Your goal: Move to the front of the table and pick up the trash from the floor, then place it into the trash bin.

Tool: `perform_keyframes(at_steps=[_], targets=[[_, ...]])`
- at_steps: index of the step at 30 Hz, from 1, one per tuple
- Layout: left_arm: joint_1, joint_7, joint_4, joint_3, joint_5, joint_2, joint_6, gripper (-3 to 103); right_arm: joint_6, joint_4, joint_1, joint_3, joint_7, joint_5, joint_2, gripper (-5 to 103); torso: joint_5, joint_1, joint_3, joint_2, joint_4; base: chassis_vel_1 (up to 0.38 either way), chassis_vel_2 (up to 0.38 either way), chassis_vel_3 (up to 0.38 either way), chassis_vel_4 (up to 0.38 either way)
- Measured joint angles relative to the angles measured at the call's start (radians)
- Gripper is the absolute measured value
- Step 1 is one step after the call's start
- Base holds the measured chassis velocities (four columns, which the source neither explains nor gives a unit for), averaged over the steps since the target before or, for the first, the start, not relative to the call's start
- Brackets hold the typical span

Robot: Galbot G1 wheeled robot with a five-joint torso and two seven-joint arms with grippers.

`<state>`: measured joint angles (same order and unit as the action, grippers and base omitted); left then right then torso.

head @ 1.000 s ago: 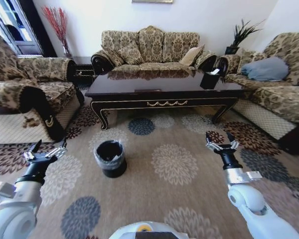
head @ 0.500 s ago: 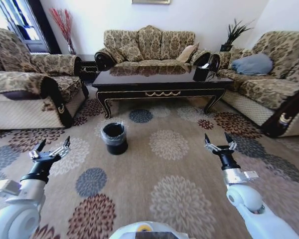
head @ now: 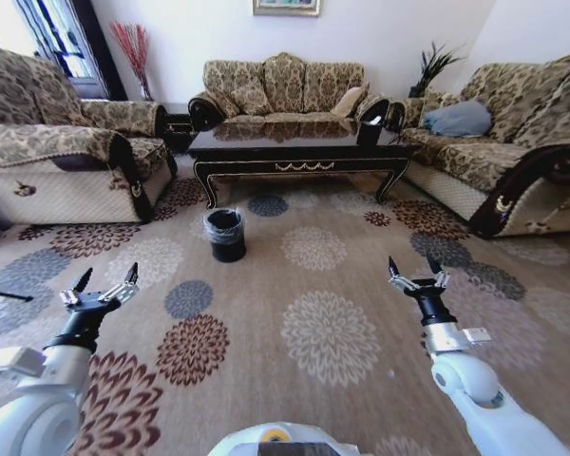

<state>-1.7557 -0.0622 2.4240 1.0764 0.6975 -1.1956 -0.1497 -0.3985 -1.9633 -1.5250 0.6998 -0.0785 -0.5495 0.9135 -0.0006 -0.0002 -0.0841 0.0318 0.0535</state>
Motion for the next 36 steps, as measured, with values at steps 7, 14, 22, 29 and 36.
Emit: perform_keyframes(at_steps=[7,14,22,29,36], targets=[[-0.011,0.002,0.011,-0.001,-0.002,-0.002,0.002,100,-0.007,0.001,-0.009,0.0,0.006,0.007,0.004,100,0.0007,0.0,-0.001,0.0,-0.0001,0.006,-0.012,-0.014,0.006],[-0.018,0.002,0.017,0.006,-0.002,0.0,0.003,100,-0.009,-0.002,-0.013,0.005,0.007,0.007,0.003,100,0.0006,0.0,-0.001,0.0,0.0,0.013,-0.016,-0.013,0.015],[-0.024,0.003,0.021,0.006,-0.005,-0.005,0.005,100,-0.018,0.001,-0.017,0.007,0.013,0.008,0.002,100,0.0006,0.0,0.0,0.0,-0.0001,0.115,-0.115,-0.126,0.127],[-0.026,0.005,0.021,0.0,-0.015,-0.014,0.007,100,-0.023,0.006,-0.018,0.002,0.018,0.012,0.003,100,0.0005,0.0,0.0,0.0,0.0,0.223,-0.212,-0.224,0.218],[-0.026,0.006,0.02,-0.008,-0.025,-0.02,0.009,100,-0.04,0.016,-0.013,-0.002,0.031,0.018,0.003,100,0.0004,0.0,0.0,0.0,-0.0002,0.286,-0.282,-0.277,0.293]])
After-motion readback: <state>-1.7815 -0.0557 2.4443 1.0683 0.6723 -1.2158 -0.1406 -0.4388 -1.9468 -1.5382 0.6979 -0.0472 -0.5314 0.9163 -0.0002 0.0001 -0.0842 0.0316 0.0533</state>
